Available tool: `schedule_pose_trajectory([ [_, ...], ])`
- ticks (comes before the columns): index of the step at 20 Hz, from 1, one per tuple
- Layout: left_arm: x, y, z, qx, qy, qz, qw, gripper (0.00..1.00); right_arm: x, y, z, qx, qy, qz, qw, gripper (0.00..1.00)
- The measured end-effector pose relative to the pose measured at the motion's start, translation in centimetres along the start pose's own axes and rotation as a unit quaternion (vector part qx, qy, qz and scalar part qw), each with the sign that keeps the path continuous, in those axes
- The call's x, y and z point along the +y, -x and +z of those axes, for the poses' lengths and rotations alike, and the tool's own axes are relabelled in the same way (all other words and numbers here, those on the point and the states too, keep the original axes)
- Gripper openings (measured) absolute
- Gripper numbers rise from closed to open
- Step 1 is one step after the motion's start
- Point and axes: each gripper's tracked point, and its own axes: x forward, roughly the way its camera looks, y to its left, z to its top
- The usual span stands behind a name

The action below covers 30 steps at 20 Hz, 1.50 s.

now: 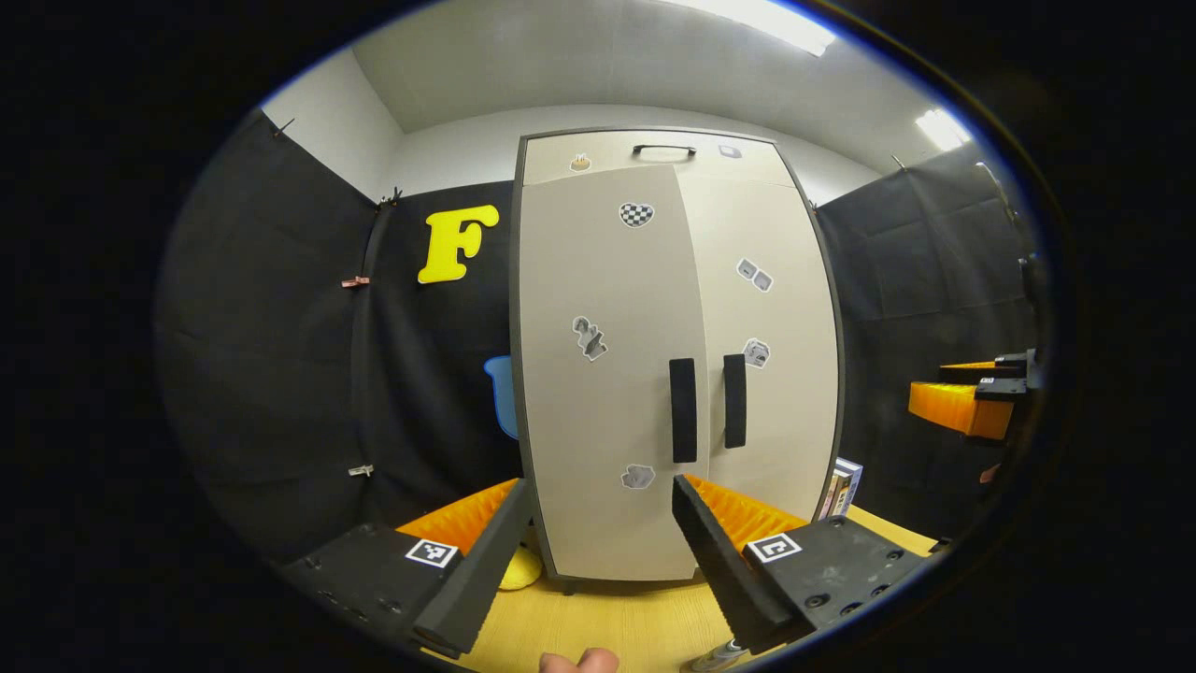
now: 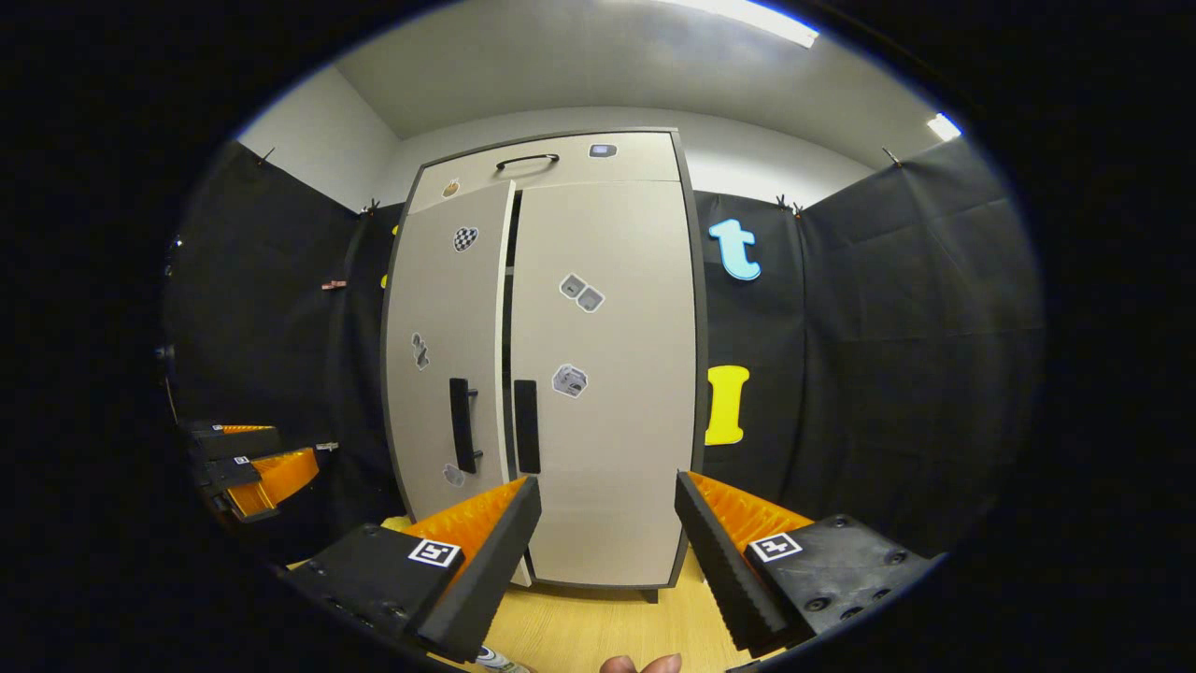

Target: Grasp the bottle in the cabinet with the left hand and place it on the coaster, then close the right door with the right hand and the left door with the left hand.

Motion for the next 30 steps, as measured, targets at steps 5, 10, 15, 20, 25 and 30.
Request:
schedule_pose_trajectory([
  [5, -0.3, 0.7, 0.1, -0.001, 0.000, -0.005, 1.000, 0.96, 0.2, 0.8, 0.1, 0.000, 0.001, 0.001, 1.000, 0.96],
  [10, -0.3, 1.2, 0.3, -0.003, -0.003, -0.006, 1.000, 0.96, 0.3, 1.2, 0.2, 0.001, 0.002, 0.004, 1.000, 0.96],
  [15, -0.2, 1.4, 0.5, -0.005, -0.002, -0.005, 1.000, 0.96, 0.4, 1.3, 0.6, -0.002, 0.003, 0.007, 1.000, 0.96],
  [20, -0.3, 1.3, 0.5, -0.006, -0.004, -0.005, 1.000, 0.96, 0.3, 1.4, 0.6, -0.003, 0.001, 0.006, 1.000, 0.96],
  [25, -0.4, 1.2, 0.4, -0.004, -0.004, -0.005, 1.000, 0.96, 0.1, 1.5, 0.8, -0.004, 0.001, 0.004, 1.000, 0.96],
  [30, -0.4, 1.2, 0.4, -0.005, -0.006, -0.003, 1.000, 0.97, 0.0, 1.4, 0.8, -0.004, 0.000, 0.003, 1.000, 0.96],
])
